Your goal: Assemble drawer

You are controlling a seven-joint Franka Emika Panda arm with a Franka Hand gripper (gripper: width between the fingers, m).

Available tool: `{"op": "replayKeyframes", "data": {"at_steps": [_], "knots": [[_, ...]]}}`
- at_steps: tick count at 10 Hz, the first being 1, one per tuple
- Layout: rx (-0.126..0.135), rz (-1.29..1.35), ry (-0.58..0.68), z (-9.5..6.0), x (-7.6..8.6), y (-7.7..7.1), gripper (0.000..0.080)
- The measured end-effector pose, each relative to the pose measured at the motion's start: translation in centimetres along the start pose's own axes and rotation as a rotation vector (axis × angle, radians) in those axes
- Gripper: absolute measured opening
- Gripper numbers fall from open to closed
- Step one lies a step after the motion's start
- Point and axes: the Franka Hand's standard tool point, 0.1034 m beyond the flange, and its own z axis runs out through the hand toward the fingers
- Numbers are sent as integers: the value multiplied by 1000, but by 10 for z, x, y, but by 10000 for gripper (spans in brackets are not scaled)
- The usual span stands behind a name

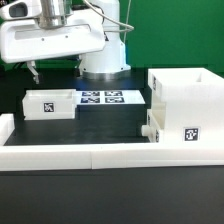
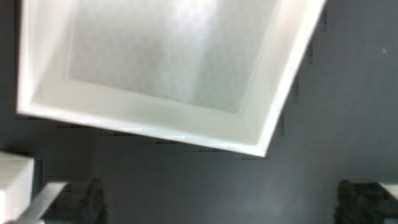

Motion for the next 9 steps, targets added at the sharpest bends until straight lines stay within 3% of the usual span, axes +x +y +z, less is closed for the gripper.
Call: {"op": "replayKeyframes", "data": {"at_steps": [3,4,5,6,9], "knots": [[5,199,1,2,2,-2,648],[3,263,7,9,5,-5,648],[-36,248,57,23,-13,-13,648],[-29,249,27,36,-40,-27,648],[-50,215,63,58,-47,-36,648]]}}
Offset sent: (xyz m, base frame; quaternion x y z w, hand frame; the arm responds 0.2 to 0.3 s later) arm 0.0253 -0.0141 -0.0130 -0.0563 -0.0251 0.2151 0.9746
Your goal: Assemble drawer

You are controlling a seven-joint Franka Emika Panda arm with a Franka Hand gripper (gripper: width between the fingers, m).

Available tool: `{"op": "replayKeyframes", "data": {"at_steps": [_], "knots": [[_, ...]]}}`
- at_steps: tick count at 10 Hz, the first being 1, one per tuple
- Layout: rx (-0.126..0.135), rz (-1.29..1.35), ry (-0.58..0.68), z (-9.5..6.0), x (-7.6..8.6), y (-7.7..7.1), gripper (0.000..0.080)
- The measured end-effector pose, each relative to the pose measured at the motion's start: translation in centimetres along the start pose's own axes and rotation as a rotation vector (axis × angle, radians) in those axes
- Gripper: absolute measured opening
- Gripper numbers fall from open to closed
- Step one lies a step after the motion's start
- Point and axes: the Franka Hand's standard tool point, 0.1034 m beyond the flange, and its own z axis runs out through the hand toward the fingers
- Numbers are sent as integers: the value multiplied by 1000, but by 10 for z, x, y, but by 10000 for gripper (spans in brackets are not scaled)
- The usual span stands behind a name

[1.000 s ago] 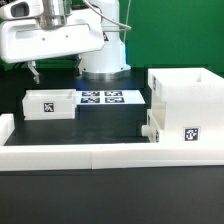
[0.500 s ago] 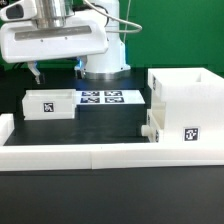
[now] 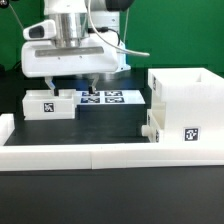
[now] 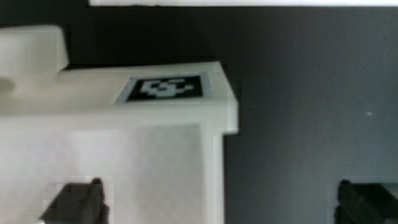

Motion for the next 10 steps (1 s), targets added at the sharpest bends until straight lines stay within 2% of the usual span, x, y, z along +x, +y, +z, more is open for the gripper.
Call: {"op": "replayKeyframes", "data": {"at_steps": [2,6,8,10], "knots": [[5,-12,-7,11,-4,-2,648],[7,-31,-6,15,-1,-2,648],[5,-32,-2,16,-1,-2,622],[5,-32,-2,16,-1,-2,269]]}}
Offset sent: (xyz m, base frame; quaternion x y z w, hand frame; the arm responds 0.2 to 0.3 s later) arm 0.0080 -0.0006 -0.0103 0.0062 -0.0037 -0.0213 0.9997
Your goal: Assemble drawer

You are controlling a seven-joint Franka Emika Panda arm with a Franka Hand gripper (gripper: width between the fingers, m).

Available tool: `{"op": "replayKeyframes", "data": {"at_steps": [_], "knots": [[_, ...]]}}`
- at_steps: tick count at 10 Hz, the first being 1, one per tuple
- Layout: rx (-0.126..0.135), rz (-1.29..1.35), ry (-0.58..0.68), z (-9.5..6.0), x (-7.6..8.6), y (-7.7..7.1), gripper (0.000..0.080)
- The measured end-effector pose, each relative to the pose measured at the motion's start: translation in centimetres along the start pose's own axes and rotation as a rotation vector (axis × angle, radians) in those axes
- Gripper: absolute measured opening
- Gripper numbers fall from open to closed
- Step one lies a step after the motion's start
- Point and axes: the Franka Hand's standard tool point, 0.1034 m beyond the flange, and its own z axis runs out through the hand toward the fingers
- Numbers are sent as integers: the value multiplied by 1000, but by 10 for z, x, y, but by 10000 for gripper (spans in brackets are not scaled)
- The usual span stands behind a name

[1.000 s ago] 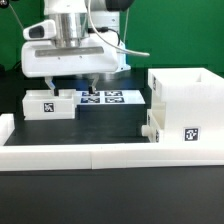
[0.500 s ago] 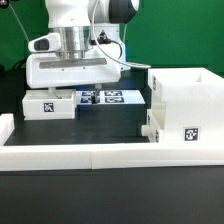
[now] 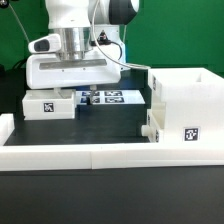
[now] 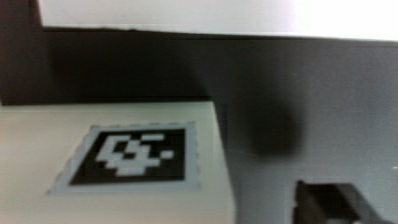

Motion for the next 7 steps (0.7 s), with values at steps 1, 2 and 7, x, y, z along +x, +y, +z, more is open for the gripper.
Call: {"op": "replayKeyframes", "data": {"at_steps": [1,2,7], "knots": [[0,0,0,0,0,0,120],[0,-1,0,0,0,0,120],[0,-2,1,0,0,0,41]]}}
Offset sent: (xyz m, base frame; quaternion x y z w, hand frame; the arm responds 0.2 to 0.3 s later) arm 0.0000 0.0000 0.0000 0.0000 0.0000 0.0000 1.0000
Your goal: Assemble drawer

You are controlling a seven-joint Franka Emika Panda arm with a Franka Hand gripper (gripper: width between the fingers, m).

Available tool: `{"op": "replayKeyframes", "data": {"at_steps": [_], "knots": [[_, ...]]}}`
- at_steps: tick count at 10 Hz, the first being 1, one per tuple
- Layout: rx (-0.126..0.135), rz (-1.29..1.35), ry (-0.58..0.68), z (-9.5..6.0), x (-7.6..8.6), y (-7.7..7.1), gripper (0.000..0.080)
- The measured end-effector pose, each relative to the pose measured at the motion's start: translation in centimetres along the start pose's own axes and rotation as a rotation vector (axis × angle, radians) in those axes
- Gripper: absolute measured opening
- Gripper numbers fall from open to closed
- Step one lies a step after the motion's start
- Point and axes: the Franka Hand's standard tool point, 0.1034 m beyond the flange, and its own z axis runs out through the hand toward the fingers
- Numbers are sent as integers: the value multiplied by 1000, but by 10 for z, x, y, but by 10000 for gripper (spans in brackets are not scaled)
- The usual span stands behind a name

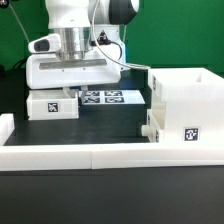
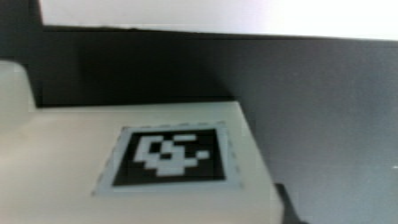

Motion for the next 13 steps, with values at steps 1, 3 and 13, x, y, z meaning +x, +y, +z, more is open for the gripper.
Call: {"op": "replayKeyframes", "data": {"at_steps": [1,3,13], "knots": [[0,0,0,0,0,0,41],[6,-16,-9,-2,3,-4,41],[66,-278,-41,-51,105,-44,41]]}}
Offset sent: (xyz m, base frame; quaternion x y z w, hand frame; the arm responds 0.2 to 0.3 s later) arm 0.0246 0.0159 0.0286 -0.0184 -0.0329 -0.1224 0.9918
